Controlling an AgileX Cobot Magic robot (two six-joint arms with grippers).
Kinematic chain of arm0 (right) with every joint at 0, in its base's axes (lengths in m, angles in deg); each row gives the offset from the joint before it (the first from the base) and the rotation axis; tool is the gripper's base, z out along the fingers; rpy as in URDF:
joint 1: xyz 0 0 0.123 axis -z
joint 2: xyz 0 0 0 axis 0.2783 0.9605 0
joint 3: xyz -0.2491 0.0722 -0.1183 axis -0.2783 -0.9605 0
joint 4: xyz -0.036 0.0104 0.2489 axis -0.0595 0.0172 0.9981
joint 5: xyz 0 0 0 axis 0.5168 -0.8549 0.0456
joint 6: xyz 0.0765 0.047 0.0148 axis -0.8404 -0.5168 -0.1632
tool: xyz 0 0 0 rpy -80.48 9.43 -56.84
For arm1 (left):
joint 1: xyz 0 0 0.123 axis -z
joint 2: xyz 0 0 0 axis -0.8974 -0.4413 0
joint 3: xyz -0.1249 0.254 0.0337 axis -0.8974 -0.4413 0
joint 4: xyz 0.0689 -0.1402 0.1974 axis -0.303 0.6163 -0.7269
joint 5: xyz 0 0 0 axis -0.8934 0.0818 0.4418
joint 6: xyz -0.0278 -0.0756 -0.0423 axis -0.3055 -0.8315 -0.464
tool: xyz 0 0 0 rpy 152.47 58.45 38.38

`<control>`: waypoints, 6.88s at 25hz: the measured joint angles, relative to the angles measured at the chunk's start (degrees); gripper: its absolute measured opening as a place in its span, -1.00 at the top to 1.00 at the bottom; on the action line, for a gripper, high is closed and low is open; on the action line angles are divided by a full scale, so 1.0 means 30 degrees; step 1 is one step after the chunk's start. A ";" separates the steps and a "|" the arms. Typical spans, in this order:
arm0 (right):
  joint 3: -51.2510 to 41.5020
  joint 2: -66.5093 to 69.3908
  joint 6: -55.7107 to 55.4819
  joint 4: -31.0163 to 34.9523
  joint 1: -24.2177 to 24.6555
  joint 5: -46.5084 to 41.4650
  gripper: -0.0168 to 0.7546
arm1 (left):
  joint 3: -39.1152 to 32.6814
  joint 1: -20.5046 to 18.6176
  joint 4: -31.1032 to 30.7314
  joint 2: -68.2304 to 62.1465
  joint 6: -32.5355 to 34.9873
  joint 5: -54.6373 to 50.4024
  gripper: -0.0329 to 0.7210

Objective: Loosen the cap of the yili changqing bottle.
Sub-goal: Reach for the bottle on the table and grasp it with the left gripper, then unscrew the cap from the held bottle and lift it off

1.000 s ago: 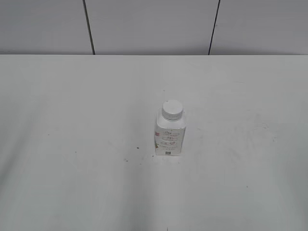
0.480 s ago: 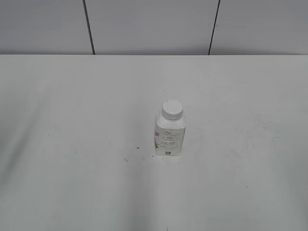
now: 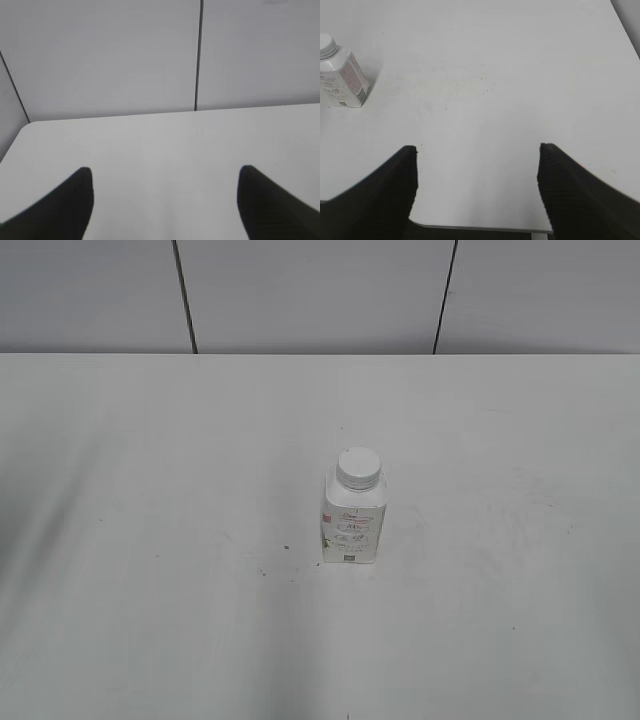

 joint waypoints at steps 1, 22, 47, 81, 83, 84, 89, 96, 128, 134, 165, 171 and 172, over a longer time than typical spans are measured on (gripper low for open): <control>0.0000 0.0000 0.0000 0.0004 0.0000 0.0000 -0.56 | 0.0000 0.0000 0.0000 -0.0557 0.0000 0.0794 -0.51; 0.0070 0.1955 0.0000 0.0108 0.0000 0.0311 -0.56 | 0.0000 0.0000 -0.5829 -1.0324 -0.1003 1.0327 -0.12; 0.0070 0.1955 0.0000 -0.0124 0.0000 0.0346 -0.56 | 0.8672 0.0182 -2.8146 -2.0846 -1.2603 1.6398 -0.34; 0.0070 0.1955 0.0000 -0.0002 0.0000 0.0286 -0.56 | 1.3873 0.5509 -2.7893 -2.4918 -1.2608 1.5542 -0.38; 0.0070 0.1955 -0.0017 -0.0018 0.0000 0.0286 -0.56 | 1.3873 0.5509 -2.7854 -2.4918 -1.2608 1.5557 -0.36; 0.0070 0.1955 -0.0017 -0.0018 0.0000 0.0286 -0.56 | 1.3873 0.5509 -2.7833 -2.4918 -1.2608 1.5557 -0.36; 0.0070 0.1955 -0.0017 0.0005 0.0000 0.0286 -0.56 | 1.3873 0.5786 -2.7615 -2.4918 -1.2608 1.5557 -0.26; 0.0161 0.2309 -0.0017 0.0018 0.0000 0.0365 -0.56 | 1.3873 0.5922 -2.7497 -2.4918 -1.2608 1.5429 0.01; 1.4456 2.8047 -0.0696 0.1623 0.0000 -0.2211 -0.35 | 1.3873 0.5922 -2.7497 -2.4918 -1.2608 1.5370 0.05; 1.6260 3.0508 -0.0603 0.2278 -0.0293 -0.2256 -0.05 | 1.3873 0.5922 -2.7497 -2.4918 -1.2608 1.5370 0.05; 2.2307 3.8354 -0.3713 0.5048 -0.7544 -0.2334 -0.35 | 1.3873 0.5922 -2.7497 -2.4918 -1.2608 1.5349 0.05; 2.3174 3.9257 -0.3713 0.3991 -0.8003 -0.2334 -0.35 | 1.3887 0.5942 -2.7497 -2.4918 -1.2608 1.5349 0.05; 2.3174 3.9439 -0.3713 0.3900 -0.8052 -0.2334 -0.35 | 1.3887 0.5942 -2.7497 -2.4918 -1.2608 1.5349 0.05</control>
